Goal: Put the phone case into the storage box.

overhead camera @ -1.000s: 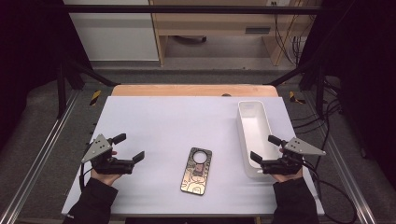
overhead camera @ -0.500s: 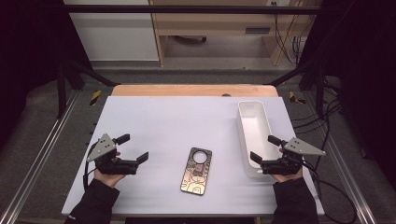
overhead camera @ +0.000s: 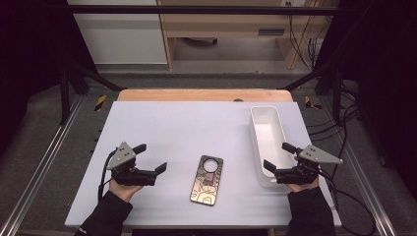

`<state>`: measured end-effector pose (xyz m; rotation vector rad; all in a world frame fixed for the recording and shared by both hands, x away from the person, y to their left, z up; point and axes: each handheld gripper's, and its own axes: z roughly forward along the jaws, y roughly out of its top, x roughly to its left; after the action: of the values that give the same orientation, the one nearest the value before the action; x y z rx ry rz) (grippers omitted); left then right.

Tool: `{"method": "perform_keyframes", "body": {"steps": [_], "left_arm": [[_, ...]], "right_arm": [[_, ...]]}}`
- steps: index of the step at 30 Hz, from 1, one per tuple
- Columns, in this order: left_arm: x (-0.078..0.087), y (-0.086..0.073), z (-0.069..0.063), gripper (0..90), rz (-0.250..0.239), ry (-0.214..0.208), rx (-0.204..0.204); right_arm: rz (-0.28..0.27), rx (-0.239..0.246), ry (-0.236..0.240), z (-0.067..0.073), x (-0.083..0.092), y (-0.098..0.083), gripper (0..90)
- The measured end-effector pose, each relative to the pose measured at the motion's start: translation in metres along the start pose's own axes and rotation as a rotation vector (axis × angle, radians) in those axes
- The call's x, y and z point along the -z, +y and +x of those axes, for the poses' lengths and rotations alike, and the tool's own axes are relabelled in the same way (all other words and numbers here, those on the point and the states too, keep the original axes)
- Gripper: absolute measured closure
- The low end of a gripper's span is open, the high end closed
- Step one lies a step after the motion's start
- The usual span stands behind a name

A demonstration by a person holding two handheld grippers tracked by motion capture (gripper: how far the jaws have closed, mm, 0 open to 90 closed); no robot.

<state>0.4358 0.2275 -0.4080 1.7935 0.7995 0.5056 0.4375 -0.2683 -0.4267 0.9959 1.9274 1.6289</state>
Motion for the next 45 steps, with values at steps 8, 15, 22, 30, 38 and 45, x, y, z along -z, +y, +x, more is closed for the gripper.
{"method": "perform_keyframes", "body": {"steps": [8,15,22,30,38,45], "left_arm": [[-0.014,0.001,-0.019,0.0,0.055,-0.013,-0.008],[-0.029,0.001,-0.034,0.0,0.100,-0.041,-0.023],[-0.043,0.002,-0.048,0.0,0.145,-0.047,-0.034],[-0.064,0.005,-0.065,0.0,0.191,-0.063,-0.038],[-0.082,0.004,-0.078,0.0,0.240,-0.075,-0.038],[-0.098,0.001,-0.086,0.0,0.292,-0.061,-0.025]], "right_arm": [[-0.001,0.002,0.001,0.000,0.000,0.000,0.1],[0.001,0.004,0.000,0.000,0.000,0.000,0.1],[0.002,0.004,0.000,0.000,0.000,0.000,0.1],[0.000,0.004,-0.001,0.000,0.000,0.000,0.1],[0.000,0.004,0.000,0.000,0.000,0.000,0.1],[0.000,0.005,0.000,0.000,0.000,0.000,0.1]]}}
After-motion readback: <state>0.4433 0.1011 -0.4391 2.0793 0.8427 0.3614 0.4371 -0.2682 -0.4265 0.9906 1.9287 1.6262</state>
